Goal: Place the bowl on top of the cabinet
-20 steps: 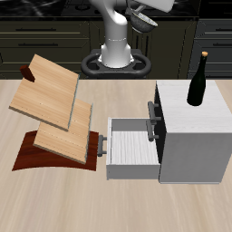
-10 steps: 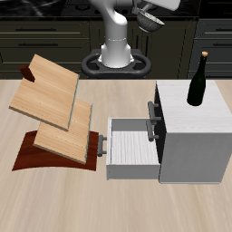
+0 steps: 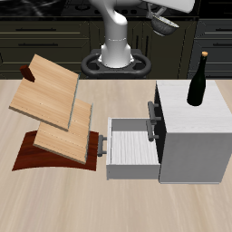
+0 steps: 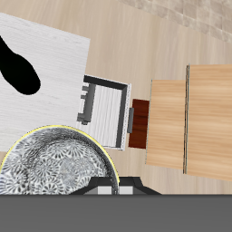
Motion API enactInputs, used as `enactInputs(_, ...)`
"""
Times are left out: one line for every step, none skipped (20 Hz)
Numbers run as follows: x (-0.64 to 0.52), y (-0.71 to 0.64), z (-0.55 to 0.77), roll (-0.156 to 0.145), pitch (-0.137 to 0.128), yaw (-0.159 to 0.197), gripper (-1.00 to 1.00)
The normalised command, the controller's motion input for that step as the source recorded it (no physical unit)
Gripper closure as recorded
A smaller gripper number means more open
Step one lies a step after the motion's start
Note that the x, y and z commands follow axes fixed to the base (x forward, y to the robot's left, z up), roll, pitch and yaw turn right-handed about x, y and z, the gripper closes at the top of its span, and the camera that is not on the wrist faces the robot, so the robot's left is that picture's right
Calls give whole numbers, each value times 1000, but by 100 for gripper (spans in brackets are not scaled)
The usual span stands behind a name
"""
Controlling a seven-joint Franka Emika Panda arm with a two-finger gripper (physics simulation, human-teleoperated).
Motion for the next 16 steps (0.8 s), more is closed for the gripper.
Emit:
enactInputs(73, -31, 4, 0, 0, 0, 100)
enactInputs(-35, 300, -128, 31, -72, -4, 100)
enactInputs(7, 185, -136, 26, -18, 38, 100)
enactInputs(9, 241, -216, 39, 39, -96, 100)
enactInputs(44, 155, -190, -4, -34, -84, 100)
enactInputs(66, 270, -266, 88, 9, -9, 100)
enactInputs(190, 104, -180, 43, 25, -12, 100)
enactInputs(44, 199, -261, -11, -20, -57, 100)
enactInputs(84, 93, -188, 59, -11, -22, 100)
enactInputs(74, 11, -87, -5, -39, -50, 100)
enactInputs(78, 133, -230, 23, 22, -26, 100)
enactInputs(111, 16, -201, 31, 18, -35, 100)
enactInputs(116, 111, -232, -4, -19, -69, 100)
enactInputs(11, -25, -1, 0, 0, 0, 100)
enactInputs(176, 127, -305, 55, -81, -64, 100)
enactInputs(98, 74, -182, 20, 53, 9, 100)
